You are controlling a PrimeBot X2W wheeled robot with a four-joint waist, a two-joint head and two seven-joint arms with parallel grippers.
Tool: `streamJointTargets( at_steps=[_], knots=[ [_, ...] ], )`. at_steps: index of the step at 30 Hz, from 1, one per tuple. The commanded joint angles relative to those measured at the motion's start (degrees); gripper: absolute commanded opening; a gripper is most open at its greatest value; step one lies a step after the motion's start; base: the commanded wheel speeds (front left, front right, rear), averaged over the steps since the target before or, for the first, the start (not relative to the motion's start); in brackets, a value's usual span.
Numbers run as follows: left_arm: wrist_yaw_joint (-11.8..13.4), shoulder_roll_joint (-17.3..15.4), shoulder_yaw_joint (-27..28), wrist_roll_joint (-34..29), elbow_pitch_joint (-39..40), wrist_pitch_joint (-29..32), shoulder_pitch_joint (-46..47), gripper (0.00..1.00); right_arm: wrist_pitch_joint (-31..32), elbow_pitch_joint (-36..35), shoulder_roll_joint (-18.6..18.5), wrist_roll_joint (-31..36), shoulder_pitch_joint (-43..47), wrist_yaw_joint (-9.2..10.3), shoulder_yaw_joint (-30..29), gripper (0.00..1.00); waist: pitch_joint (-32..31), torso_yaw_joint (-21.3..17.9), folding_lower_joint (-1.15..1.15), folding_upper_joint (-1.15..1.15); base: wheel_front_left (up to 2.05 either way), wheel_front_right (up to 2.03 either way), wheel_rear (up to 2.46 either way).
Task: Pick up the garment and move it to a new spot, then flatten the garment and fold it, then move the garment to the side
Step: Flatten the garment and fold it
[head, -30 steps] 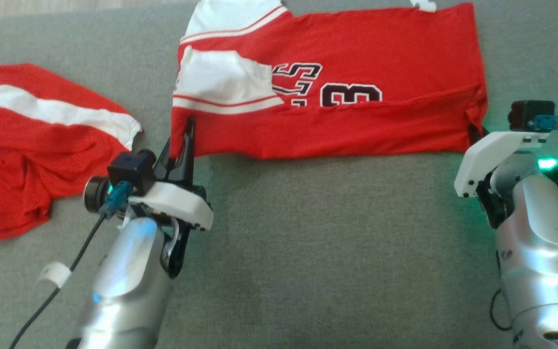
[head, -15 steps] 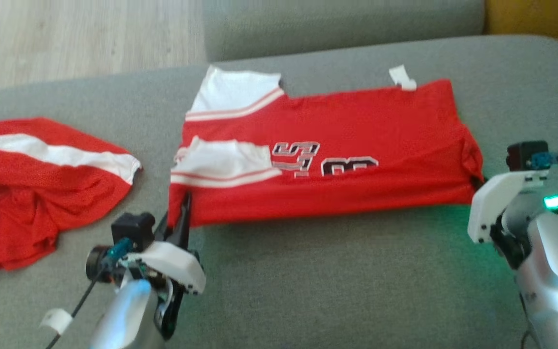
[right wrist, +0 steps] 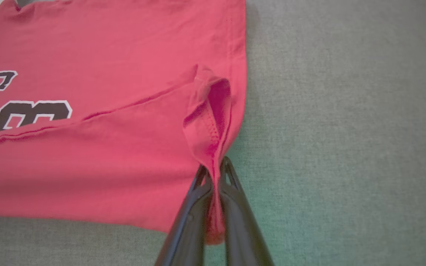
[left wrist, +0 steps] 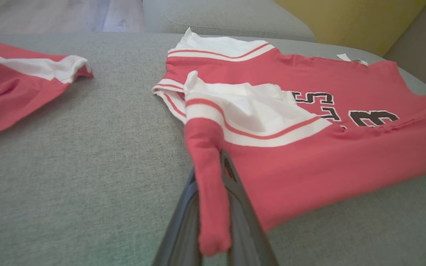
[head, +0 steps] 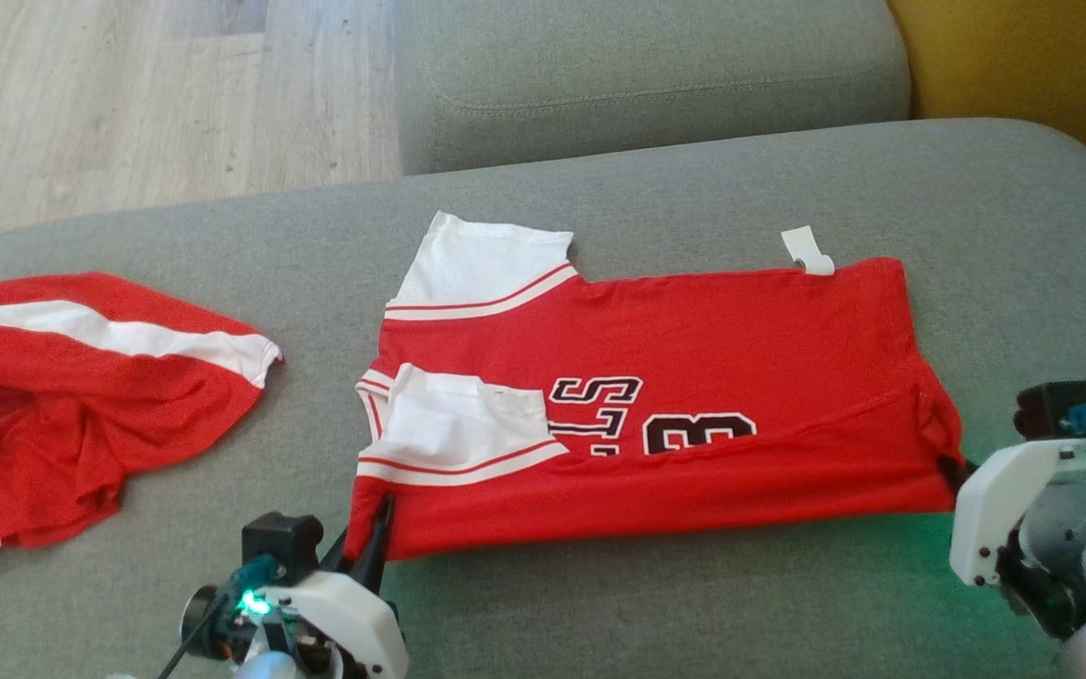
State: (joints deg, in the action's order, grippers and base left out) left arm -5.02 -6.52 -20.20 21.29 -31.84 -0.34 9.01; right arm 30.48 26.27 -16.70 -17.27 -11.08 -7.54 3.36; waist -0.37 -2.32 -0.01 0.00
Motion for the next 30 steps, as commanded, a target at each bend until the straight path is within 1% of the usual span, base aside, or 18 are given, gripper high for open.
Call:
streamJointTargets(
  at_steps=[1, 2, 3, 4, 5, 6, 8, 11, 15, 19, 23, 26, 30],
  knots=[
    [0.66, -1.59, 2.03, 0.52, 2.55, 0.26, 1.5, 0.0, -0.05, -3.28, -1.14, -0.13, -0.86, 0.05, -0.45, 0.0, 0.16, -0.03, 0.01, 0.0, 0.0, 0.0, 0.0],
    [0.9, -1.61, 1.97, 0.61, 3.12, 0.75, 1.15, 0.0, -0.62, -4.37, -0.88, 0.5, -0.38, 0.05, -1.33, 0.0, 0.26, -0.03, 0.01, 0.0, 0.0, 0.0, 0.0],
    [1.15, -1.58, 1.92, 0.71, 3.72, 1.22, 0.92, 0.08, -1.2, -5.39, -0.54, 1.29, 0.04, 0.05, -2.06, 1.0, 0.43, -0.03, 0.01, 0.0, 0.0, 0.0, 0.0],
    [1.36, -1.59, 1.87, 0.75, 4.36, 1.6, 0.8, 0.45, -1.46, -6.2, 0.13, 1.82, 0.38, 0.05, -2.93, 1.0, 0.66, -0.04, 0.01, 0.0, 0.0, 0.0, 0.0],
    [1.56, -1.67, 1.79, 0.67, 5.04, 1.82, 0.79, 0.75, -1.7, -7.12, 0.91, 2.22, 0.59, 0.05, -3.64, 1.0, 0.95, -0.05, 0.01, 0.0, 0.0, 0.0, 0.0],
    [1.81, -1.77, 1.77, 0.56, 5.7, 1.9, 0.86, 1.0, -2.01, -8.08, 1.64, 2.7, 0.68, 0.05, -4.38, 1.0, 1.26, -0.07, 0.01, 0.0, 0.0, 0.0, 0.0],
    [2.4, -2.03, 1.96, 0.15, 7.35, 1.05, 1.49, 1.0, -2.92, -10.19, 2.81, 4.11, 0.63, 0.05, -5.71, 1.0, 1.95, -0.07, 0.01, 0.0, 0.0, 0.0, 0.0],
    [3.39, -1.85, 3.46, 0.05, 10.67, -3.53, 3.08, 1.0, -6.38, -13.51, 4.07, 6.1, -0.08, 0.05, -7.56, 1.0, 2.7, 0.0, 0.01, 0.0, 0.0, 0.0, 0.0],
    [3.92, -1.7, 5.15, -0.12, 14.92, -9.65, 5.51, 1.0, -13.84, -17.51, 6.14, 7.05, -1.78, 0.05, -8.79, 1.0, 3.89, -0.19, 0.01, 0.0, 0.0, 0.0, 0.0],
    [3.36, -1.5, 6.56, -0.03, 18.6, -13.1, 8.16, 1.0, -21.36, -19.01, 7.21, 6.92, -3.17, 0.05, -8.06, 1.0, 5.29, -0.67, 0.01, 0.0, 0.0, 0.0, 0.0],
    [2.12, -1.21, 7.48, 0.46, 20.62, -14.11, 10.61, 1.0, -27.18, -18.77, 8.13, 7.15, -4.84, 0.05, -8.05, 1.0, 7.23, -1.51, 0.01, 0.0, 0.0, 0.0, 0.0],
    [1.2, -2.03, 7.29, 0.41, 19.77, -13.74, 13.67, 1.0, -29.83, -18.01, 8.6, 7.8, -6.74, 0.05, -8.0, 1.0, 9.42, -2.25, 0.01, 0.0, 0.0, 0.0, 0.0],
    [-0.12, -4.26, 7.07, 1.2, 16.05, -9.01, 20.71, 1.0, -31.55, -16.77, 8.8, 8.7, -10.08, 0.05, -7.08, 1.0, 13.28, -3.55, 0.01, 0.0, 0.0, 0.0, 0.0]
  ],
)
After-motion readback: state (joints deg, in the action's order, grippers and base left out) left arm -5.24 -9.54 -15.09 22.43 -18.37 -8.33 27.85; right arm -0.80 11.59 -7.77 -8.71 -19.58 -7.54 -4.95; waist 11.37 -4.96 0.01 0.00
